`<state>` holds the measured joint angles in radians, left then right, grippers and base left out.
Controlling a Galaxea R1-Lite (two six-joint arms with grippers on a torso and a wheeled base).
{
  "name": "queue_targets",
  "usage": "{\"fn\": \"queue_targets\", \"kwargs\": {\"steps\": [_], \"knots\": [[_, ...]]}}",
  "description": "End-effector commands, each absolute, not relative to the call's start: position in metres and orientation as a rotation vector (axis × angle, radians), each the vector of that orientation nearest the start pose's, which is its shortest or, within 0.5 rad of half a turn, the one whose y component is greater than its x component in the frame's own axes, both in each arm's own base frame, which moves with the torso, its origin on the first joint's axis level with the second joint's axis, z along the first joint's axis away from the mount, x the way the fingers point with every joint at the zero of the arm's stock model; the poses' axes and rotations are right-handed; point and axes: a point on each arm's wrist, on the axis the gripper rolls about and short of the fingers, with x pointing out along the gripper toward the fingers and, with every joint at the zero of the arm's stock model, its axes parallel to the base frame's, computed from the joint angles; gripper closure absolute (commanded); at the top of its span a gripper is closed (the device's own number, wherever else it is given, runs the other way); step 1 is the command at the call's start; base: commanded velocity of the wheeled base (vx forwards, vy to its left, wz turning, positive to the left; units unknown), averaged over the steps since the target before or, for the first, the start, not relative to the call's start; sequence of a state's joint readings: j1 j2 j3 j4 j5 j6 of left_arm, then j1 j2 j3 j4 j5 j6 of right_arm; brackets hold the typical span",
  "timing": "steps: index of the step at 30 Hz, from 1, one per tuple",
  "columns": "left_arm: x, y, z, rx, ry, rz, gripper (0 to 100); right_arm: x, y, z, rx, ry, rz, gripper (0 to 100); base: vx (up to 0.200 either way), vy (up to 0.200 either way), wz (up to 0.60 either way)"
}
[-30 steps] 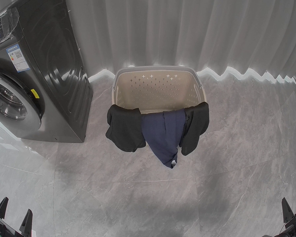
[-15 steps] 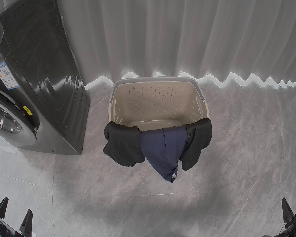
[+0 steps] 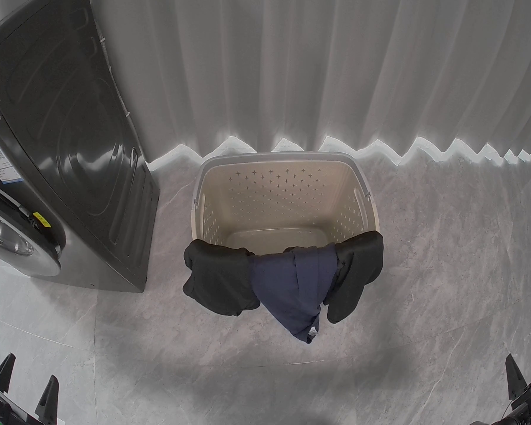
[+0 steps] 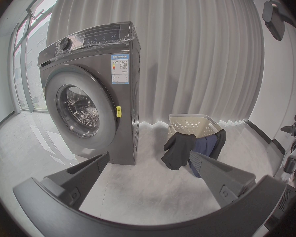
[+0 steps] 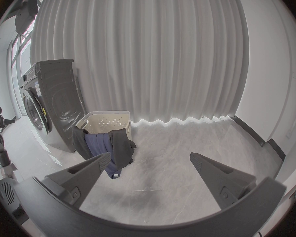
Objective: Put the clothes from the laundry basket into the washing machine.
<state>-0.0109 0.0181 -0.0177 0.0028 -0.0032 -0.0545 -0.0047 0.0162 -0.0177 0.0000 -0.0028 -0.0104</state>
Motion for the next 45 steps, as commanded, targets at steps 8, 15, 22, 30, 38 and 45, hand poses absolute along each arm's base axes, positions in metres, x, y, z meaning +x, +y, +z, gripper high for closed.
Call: {"fn": "queue_targets", "kwargs": {"steps": [8, 15, 22, 30, 38, 45], "knots": [[-0.0228, 0.0002, 0.0756, -0.057, 0.003, -0.011, 0, -0.0228, 0.0000, 0.0756, -0.011, -0.001, -0.008, 0, 0.000, -0.050, 0.00], [-0.0228, 0.0002, 0.0756, -0.058, 0.003, -0.011, 0, -0.0228, 0.0000, 0.0755, -0.011, 0.000, -0.008, 0, 0.000, -0.114, 0.00], [-0.0229, 0.0002, 0.0756, -0.057, 0.002, -0.011, 0, -0.0228, 0.0000, 0.0755, -0.011, 0.000, -0.008, 0, 0.029, 0.000, 0.00], [-0.0228, 0.0002, 0.0756, -0.057, 0.003, -0.011, 0, -0.0228, 0.0000, 0.0755, -0.011, 0.000, -0.008, 0, 0.200, 0.000, 0.00], [-0.0228, 0.0002, 0.0756, -0.057, 0.003, -0.011, 0, -0.0228, 0.0000, 0.0756, -0.011, -0.001, -0.008, 0, 0.050, 0.000, 0.00], [-0.0228, 0.0002, 0.0756, -0.058, 0.003, -0.011, 0, -0.0228, 0.0000, 0.0755, -0.011, 0.000, -0.008, 0, 0.114, 0.000, 0.00]]}}
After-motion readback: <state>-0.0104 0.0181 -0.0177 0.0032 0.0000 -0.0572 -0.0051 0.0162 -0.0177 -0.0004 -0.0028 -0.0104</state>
